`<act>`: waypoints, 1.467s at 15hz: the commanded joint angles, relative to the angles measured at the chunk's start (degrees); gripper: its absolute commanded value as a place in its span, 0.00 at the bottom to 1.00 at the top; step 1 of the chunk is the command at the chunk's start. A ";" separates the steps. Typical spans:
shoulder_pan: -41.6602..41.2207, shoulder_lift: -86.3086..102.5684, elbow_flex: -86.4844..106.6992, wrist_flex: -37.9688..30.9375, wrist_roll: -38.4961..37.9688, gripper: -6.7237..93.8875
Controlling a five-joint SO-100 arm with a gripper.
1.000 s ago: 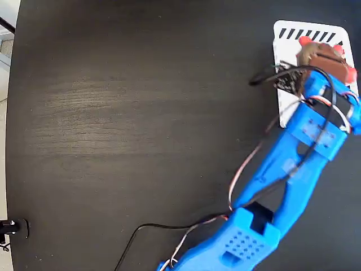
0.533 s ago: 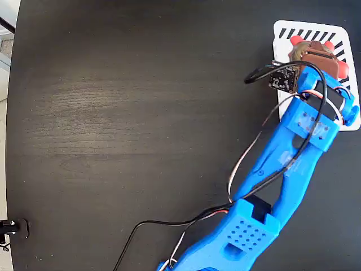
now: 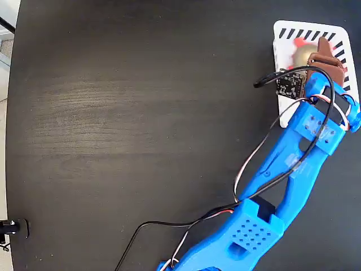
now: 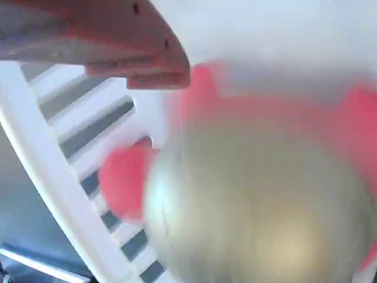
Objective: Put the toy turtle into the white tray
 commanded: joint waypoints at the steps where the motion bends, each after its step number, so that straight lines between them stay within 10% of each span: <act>1: 1.14 3.25 -2.90 0.79 -0.79 0.68; 8: 1.41 13.36 5.10 -0.88 0.53 0.58; 11: -1.23 25.14 19.34 -7.12 5.19 0.07; 22: -35.24 72.69 72.86 -16.61 29.36 0.07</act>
